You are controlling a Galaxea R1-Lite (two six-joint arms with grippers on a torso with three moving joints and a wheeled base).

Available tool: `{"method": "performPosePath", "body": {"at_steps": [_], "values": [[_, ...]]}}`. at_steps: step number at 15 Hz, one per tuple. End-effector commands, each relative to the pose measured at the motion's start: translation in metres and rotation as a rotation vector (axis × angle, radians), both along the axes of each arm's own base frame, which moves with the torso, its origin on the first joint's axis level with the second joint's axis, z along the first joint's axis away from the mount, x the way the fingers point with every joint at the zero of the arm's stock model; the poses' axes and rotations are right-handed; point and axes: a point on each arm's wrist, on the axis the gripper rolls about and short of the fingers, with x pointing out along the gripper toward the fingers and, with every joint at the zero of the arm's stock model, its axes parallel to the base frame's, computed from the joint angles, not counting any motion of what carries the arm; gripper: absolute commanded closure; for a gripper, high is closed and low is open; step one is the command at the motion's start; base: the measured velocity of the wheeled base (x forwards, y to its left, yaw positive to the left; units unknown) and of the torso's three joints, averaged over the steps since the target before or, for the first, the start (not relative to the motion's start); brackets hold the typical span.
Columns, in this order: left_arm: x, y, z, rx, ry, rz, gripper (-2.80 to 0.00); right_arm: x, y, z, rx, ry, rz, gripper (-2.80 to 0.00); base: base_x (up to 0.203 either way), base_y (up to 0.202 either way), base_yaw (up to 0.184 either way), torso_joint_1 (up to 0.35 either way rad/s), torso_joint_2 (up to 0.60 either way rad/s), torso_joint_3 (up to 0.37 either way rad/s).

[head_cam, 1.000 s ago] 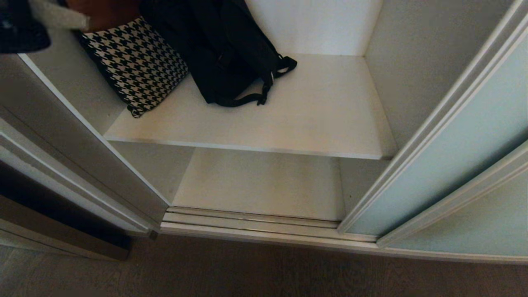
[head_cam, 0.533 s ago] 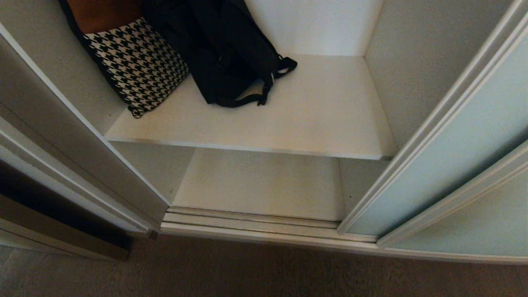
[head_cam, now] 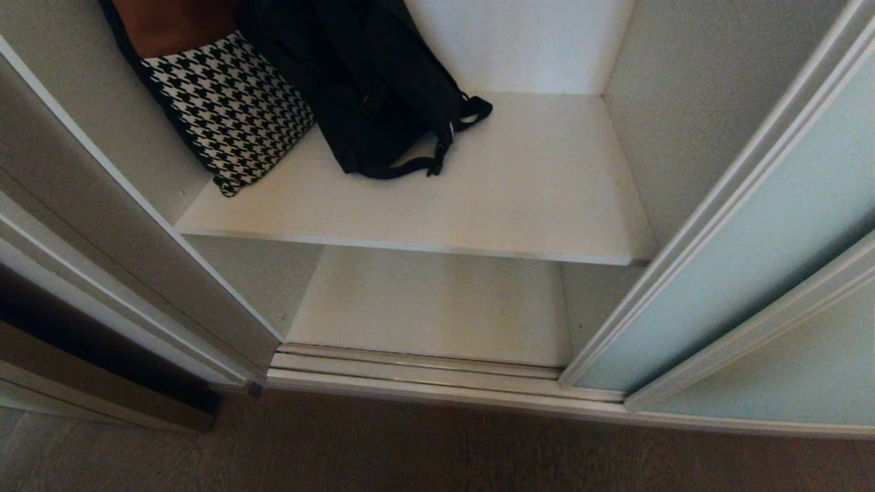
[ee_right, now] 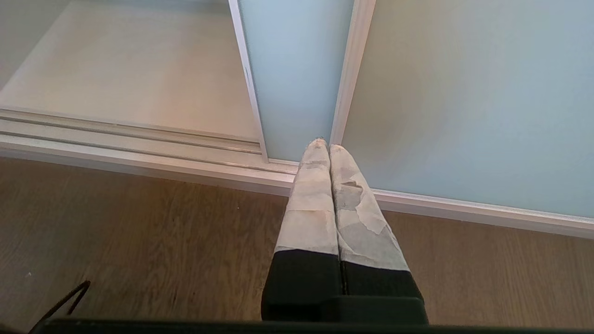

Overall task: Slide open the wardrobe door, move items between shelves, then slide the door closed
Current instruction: Close the door

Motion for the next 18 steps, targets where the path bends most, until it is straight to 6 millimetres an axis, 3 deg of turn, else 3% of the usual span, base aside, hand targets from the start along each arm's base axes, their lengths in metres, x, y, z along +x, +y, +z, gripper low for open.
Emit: {"method": "performPosePath", "body": {"at_steps": [1, 5, 8, 18], "values": [[-0.014, 0.000, -0.037, 0.000, -0.051, -0.011, 0.00, 0.000, 0.000, 0.000, 0.001, -0.004, 0.001, 0.00, 0.000, 0.000, 0.000, 0.000, 0.00, 0.000], [0.005, -0.001, -0.089, -0.006, 0.014, -0.038, 0.00, 0.000, 0.000, 0.000, 0.000, -0.004, 0.001, 0.00, 0.000, 0.000, 0.000, 0.000, 0.00, 0.000], [0.021, -0.001, -0.114, 0.014, -0.033, -0.037, 0.00, 0.000, 0.000, 0.000, 0.000, -0.004, 0.001, 0.00, 0.000, 0.000, 0.000, 0.000, 0.00, 0.000], [0.022, -0.001, -0.114, 0.028, -0.052, -0.037, 0.00, 0.000, 0.000, 0.000, 0.000, -0.004, 0.001, 0.00, 0.000, 0.000, 0.000, 0.000, 0.00, 0.000]]}}
